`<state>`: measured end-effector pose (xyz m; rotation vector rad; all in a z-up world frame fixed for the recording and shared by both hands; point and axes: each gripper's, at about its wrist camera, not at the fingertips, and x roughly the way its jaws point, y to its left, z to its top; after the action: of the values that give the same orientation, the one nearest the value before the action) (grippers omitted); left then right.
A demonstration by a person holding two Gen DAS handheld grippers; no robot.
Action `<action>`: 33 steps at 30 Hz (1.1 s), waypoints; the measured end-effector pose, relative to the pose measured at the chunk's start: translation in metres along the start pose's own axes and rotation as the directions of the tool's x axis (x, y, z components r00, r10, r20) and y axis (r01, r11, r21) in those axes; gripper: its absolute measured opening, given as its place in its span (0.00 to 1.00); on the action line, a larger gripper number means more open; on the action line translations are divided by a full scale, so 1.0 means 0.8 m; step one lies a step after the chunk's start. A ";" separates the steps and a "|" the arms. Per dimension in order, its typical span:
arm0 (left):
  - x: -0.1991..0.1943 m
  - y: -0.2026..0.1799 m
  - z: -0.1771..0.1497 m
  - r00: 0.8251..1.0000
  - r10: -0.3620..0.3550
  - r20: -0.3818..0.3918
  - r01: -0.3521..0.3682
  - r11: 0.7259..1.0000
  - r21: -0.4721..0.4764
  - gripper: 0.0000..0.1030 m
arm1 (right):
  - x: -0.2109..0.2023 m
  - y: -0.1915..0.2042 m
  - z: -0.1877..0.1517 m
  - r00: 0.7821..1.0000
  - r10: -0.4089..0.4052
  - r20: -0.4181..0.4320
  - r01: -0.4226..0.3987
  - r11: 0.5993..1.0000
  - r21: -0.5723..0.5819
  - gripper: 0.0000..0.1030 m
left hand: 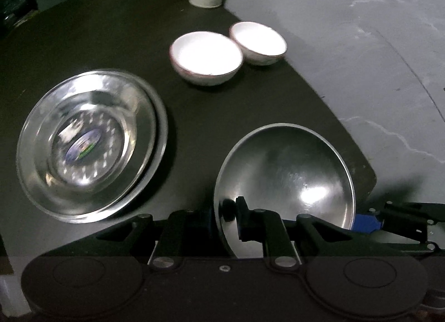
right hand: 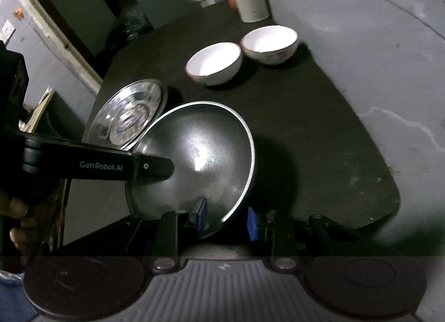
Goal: Organize plates and bowls
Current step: 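Carry the deep steel bowl with both grippers and lower it into the basin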
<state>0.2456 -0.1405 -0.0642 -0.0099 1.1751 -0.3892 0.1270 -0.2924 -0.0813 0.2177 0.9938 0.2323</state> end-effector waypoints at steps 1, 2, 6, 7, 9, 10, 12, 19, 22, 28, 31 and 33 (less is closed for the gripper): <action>0.000 0.002 -0.001 1.000 0.006 -0.003 -0.006 1.000 -0.007 0.18 | 0.002 0.002 0.000 1.000 0.007 -0.004 -0.007 1.000 -0.008 0.33; -0.001 0.005 -0.002 1.000 0.013 -0.005 -0.013 1.000 -0.015 0.18 | 0.003 0.004 0.000 1.000 0.014 -0.009 -0.014 1.000 -0.016 0.33; -0.004 0.014 -0.011 0.999 0.039 -0.022 -0.040 0.998 -0.044 0.19 | 0.012 0.014 0.001 0.999 0.030 -0.033 -0.031 0.998 -0.053 0.33; -0.005 0.017 -0.013 0.999 0.043 -0.025 -0.045 0.998 -0.052 0.19 | 0.014 0.016 0.002 0.999 0.034 -0.040 -0.036 0.997 -0.062 0.33; -0.007 0.021 -0.016 0.998 0.051 -0.030 -0.053 0.996 -0.065 0.19 | 0.017 0.021 0.002 0.998 0.042 -0.048 -0.045 0.996 -0.078 0.33; -0.008 0.024 -0.018 0.998 0.055 -0.033 -0.057 0.996 -0.071 0.20 | 0.018 0.022 0.002 0.998 0.047 -0.051 -0.051 0.995 -0.084 0.34; -0.010 0.026 -0.021 0.997 0.062 -0.041 -0.066 0.995 -0.080 0.20 | 0.020 0.026 0.003 0.997 0.053 -0.061 -0.059 0.993 -0.098 0.34; -0.012 0.034 -0.027 0.996 0.072 -0.051 -0.078 0.991 -0.112 0.21 | 0.028 0.034 0.006 0.994 0.074 -0.084 -0.085 0.988 -0.131 0.38; -0.016 0.037 -0.028 0.996 0.071 -0.049 -0.076 0.990 -0.117 0.21 | 0.030 0.034 0.008 0.993 0.082 -0.085 -0.093 0.987 -0.133 0.39; -0.016 0.037 -0.024 0.996 0.075 -0.040 -0.080 0.989 -0.127 0.34 | 0.028 0.028 0.009 0.994 0.087 -0.071 -0.095 0.988 -0.121 0.43; -0.021 0.036 -0.023 0.996 0.078 -0.040 -0.083 0.988 -0.128 0.61 | 0.026 0.022 0.009 0.995 0.082 -0.058 -0.088 0.991 -0.104 0.56; -0.027 0.037 -0.022 0.996 0.080 -0.036 -0.084 0.988 -0.132 0.70 | 0.023 0.017 0.009 0.996 0.078 -0.050 -0.082 0.992 -0.092 0.60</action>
<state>0.2314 -0.1032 -0.0578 -0.0714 1.2255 -0.2386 0.1417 -0.2747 -0.0884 0.1674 1.0182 0.3580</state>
